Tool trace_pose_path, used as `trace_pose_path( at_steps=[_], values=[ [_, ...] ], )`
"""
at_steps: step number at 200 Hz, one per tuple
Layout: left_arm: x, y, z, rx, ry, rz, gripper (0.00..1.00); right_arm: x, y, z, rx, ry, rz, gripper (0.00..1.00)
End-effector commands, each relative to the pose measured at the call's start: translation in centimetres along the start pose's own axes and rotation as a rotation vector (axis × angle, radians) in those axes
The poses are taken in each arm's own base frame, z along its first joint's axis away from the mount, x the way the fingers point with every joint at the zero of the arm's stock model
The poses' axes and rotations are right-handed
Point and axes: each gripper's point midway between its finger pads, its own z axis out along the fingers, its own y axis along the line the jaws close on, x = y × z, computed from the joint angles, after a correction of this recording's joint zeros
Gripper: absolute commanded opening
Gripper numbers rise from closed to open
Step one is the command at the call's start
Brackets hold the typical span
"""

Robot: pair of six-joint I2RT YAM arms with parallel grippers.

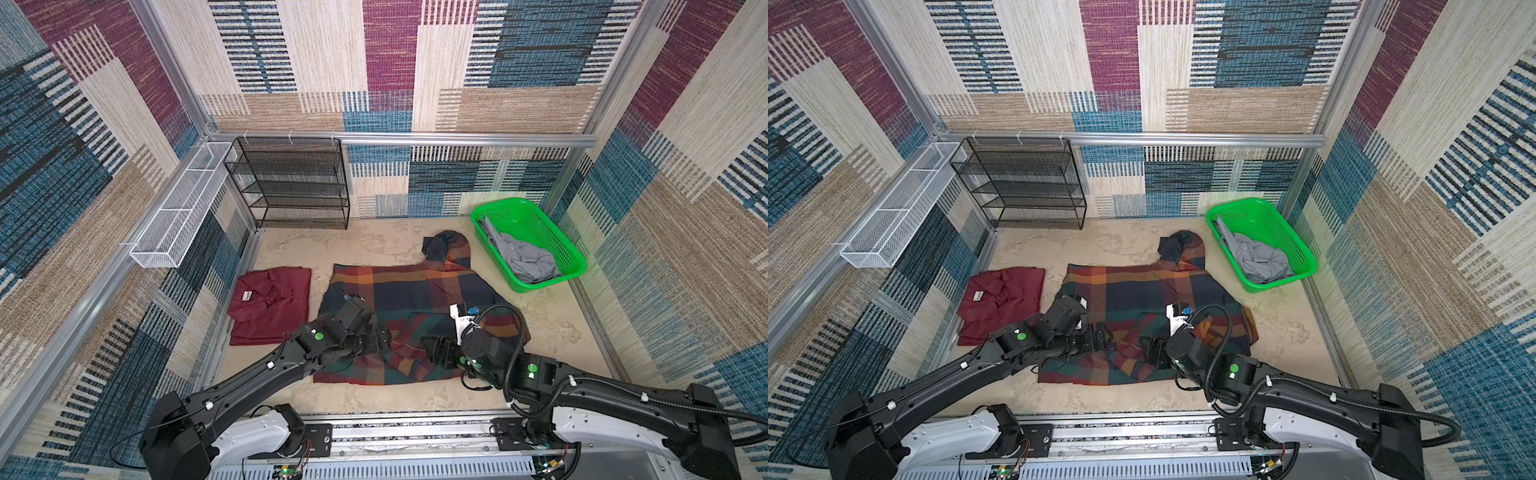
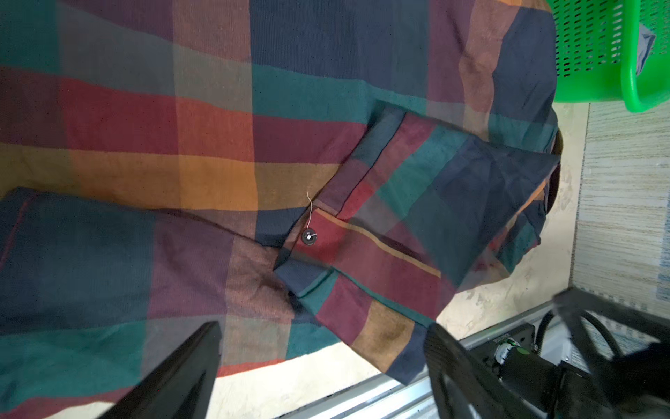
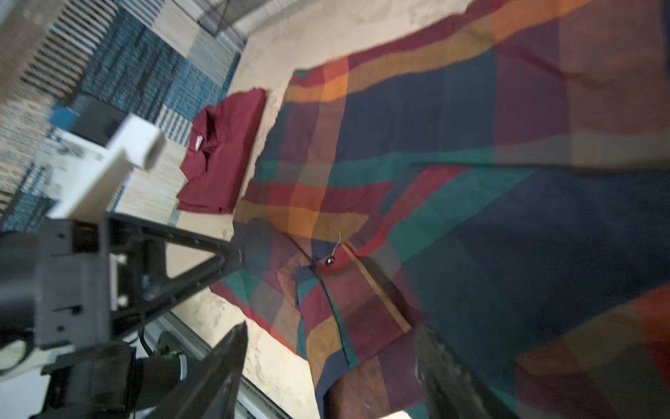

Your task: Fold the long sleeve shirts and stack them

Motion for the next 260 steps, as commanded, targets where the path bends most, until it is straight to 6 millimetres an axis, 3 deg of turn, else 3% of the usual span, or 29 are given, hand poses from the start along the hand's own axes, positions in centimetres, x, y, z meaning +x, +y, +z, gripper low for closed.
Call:
trace_pose_path(
  at_steps=[1,21,60,91,117,165,188,210,225,260],
  values=[
    [-0.2,2.1,-0.5,-0.080,-0.041,0.038,0.91,2.2,1.9,1.4,-0.091,0.118,-0.009,0.69],
    [-0.2,3.4,-1.5,-0.116,-0.076,0.041,0.92,3.1,2.2,2.6,-0.101,0.152,0.018,0.66],
    [0.2,4.8,-2.6,-0.118,-0.114,0.035,0.92,4.9,-1.5,5.2,0.037,0.240,0.114,0.67],
    [0.5,5.6,-3.0,-0.126,-0.126,0.036,0.92,5.6,-2.1,6.4,0.051,0.280,0.141,0.67],
    [0.6,5.9,-3.2,-0.131,-0.129,0.040,0.92,5.7,-0.8,7.1,0.004,0.306,0.127,0.66],
    [0.6,5.9,-3.2,-0.127,-0.134,0.045,0.92,6.8,4.2,7.2,-0.261,0.406,0.110,0.60],
    [0.5,6.0,-3.4,-0.128,-0.141,0.044,0.92,6.2,5.4,6.8,-0.306,0.405,0.106,0.59],
    [0.4,6.1,-3.8,-0.128,-0.153,0.049,0.92,3.5,3.8,5.7,-0.200,0.275,0.081,0.59],
    [0.3,6.3,-4.1,-0.132,-0.165,0.052,0.92,2.7,2.3,5.2,-0.120,0.229,0.064,0.59],
    [0.3,6.5,-4.3,-0.134,-0.172,0.055,0.92,4.5,-0.5,5.9,-0.004,0.283,0.025,0.61]
  ],
)
